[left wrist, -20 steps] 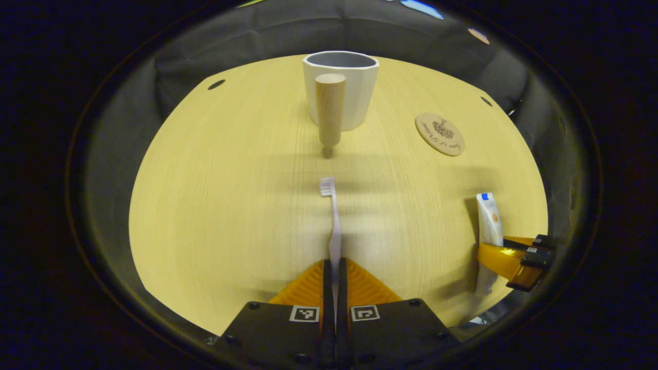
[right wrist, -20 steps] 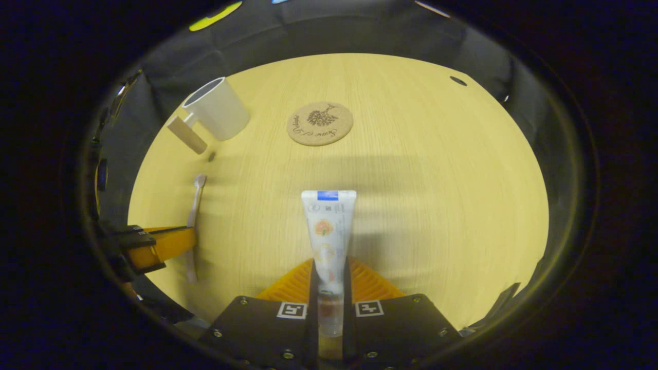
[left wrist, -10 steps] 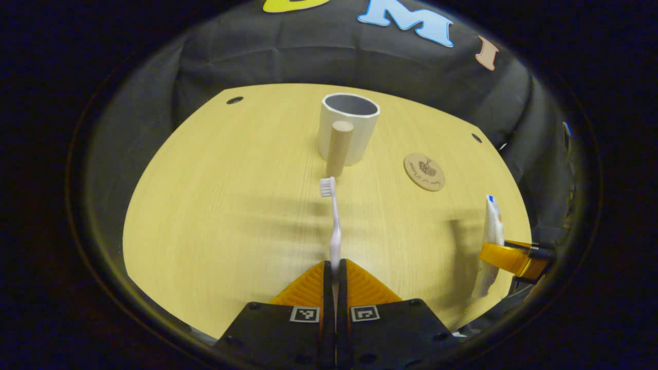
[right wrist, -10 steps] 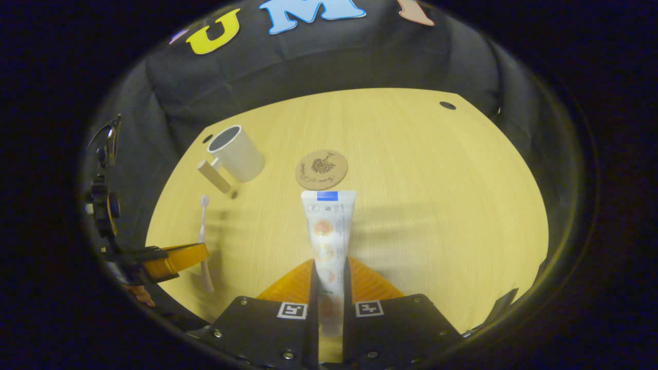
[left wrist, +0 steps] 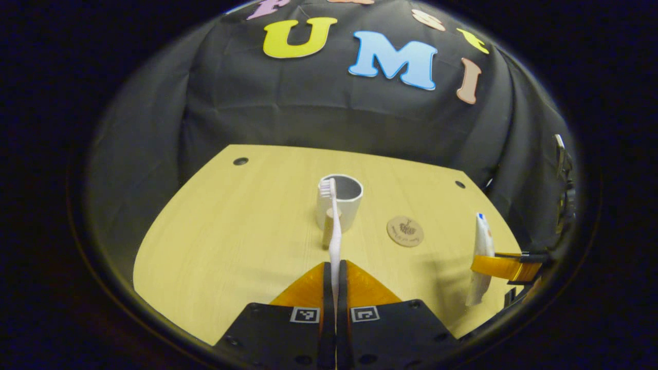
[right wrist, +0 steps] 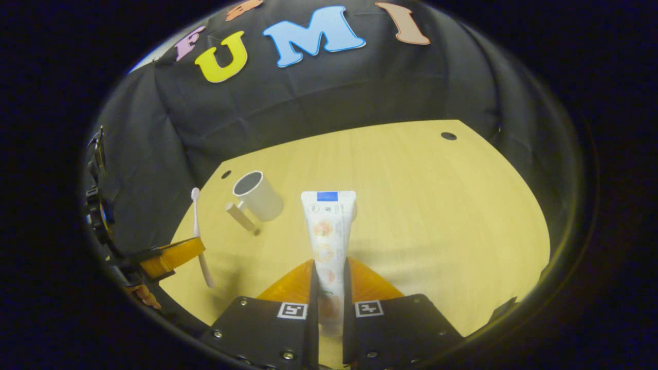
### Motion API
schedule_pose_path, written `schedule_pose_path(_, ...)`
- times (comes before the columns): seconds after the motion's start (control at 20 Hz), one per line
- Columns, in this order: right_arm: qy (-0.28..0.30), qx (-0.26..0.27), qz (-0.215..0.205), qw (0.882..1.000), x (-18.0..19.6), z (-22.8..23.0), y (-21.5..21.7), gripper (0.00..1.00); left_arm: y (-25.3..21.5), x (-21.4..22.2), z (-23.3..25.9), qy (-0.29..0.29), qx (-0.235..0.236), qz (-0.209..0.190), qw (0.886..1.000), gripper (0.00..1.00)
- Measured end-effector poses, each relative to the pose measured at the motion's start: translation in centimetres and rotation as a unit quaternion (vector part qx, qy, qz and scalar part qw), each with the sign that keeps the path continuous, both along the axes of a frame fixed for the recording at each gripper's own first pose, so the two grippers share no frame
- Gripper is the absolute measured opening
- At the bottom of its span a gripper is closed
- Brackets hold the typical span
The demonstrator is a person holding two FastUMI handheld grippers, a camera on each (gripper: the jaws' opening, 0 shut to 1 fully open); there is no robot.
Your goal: Put the toothbrush and toothpaste on the desktop into the cup, then pick up the cup and place it on the coaster on the desktop.
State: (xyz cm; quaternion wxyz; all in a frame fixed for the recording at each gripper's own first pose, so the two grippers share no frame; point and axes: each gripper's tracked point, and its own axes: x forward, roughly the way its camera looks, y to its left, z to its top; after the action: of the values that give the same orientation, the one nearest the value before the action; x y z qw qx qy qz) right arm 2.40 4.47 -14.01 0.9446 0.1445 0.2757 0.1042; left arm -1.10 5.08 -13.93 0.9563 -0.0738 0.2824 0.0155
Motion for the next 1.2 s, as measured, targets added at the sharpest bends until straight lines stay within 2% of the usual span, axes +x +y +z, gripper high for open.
schedule_pose_path(0.4, -0.058, 0.000, 0.004, 0.998, 0.2, 2.7, 0.2, 0.18, 1.7, 6.7, 5.8, -0.125, -0.008, 0.012, 0.992, 0.08)
schedule_pose_path(0.65, -0.063, -0.007, -0.004, 0.998, 0.1, 2.6, 0.1, 0.19, 2.2, 11.9, 8.1, -0.196, -0.013, 0.003, 0.980, 0.07)
schedule_pose_path(0.7, -0.060, -0.009, -0.005, 0.998, 0.0, 2.5, 0.2, 0.16, 2.1, 13.1, 8.2, -0.208, -0.012, -0.001, 0.978, 0.07)
schedule_pose_path(0.85, -0.045, -0.019, -0.010, 0.999, -0.2, 1.8, 0.1, 0.22, 1.4, 15.9, 8.5, -0.239, -0.009, -0.011, 0.971, 0.07)
schedule_pose_path(1.0, -0.029, -0.020, -0.018, 0.999, -0.1, 1.3, 0.2, 0.19, 1.1, 18.2, 8.1, -0.255, -0.006, -0.019, 0.967, 0.07)
schedule_pose_path(1.2, -0.015, -0.020, -0.027, 0.999, 0.0, 0.9, 0.4, 0.19, 1.3, 20.0, 6.1, -0.246, 0.000, -0.017, 0.969, 0.07)
